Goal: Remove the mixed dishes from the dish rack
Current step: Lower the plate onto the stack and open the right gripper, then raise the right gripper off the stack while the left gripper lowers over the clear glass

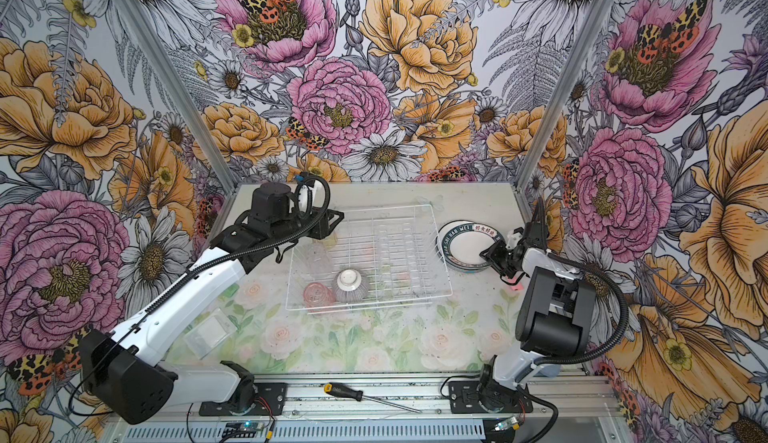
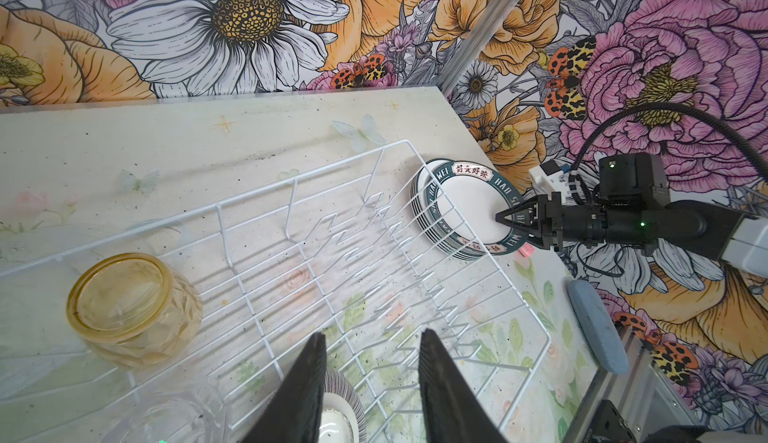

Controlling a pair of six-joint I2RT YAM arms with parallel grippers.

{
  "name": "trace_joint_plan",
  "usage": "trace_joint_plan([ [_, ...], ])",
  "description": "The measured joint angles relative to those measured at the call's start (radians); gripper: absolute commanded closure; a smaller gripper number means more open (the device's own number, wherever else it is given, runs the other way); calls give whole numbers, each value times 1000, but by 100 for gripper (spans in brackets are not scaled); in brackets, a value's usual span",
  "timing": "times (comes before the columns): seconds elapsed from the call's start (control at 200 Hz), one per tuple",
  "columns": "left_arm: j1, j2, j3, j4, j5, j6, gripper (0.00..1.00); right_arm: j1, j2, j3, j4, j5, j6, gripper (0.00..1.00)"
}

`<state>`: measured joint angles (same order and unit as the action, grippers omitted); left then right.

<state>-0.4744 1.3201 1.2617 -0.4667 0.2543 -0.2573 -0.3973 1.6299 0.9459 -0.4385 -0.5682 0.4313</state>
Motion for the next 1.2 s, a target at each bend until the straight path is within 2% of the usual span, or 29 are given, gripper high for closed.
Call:
trace_joint_plan([
  [0.275, 1, 0, -20, -5, 0, 0, 61, 3, 0, 40, -58, 51, -59, 53],
  [0.495, 5, 0, -25, -5, 0, 3, 61, 2, 1, 53, -135, 135, -97, 52],
  [0.871, 10, 0, -26, -18, -5, 16, 61, 0, 0, 54, -164, 169, -112, 52],
  [0.991, 8, 0, -26, -75, -67, 40, 61, 0, -31, 54, -175, 188, -112, 52],
  [1.136, 6, 11, -26, -177, -192, 56, 60, 10, -148, 66, -201, 221, -112, 50],
  [1.196, 11, 27, -27, -208, -227, 56, 53, 29, -204, 84, -212, 233, -114, 48],
])
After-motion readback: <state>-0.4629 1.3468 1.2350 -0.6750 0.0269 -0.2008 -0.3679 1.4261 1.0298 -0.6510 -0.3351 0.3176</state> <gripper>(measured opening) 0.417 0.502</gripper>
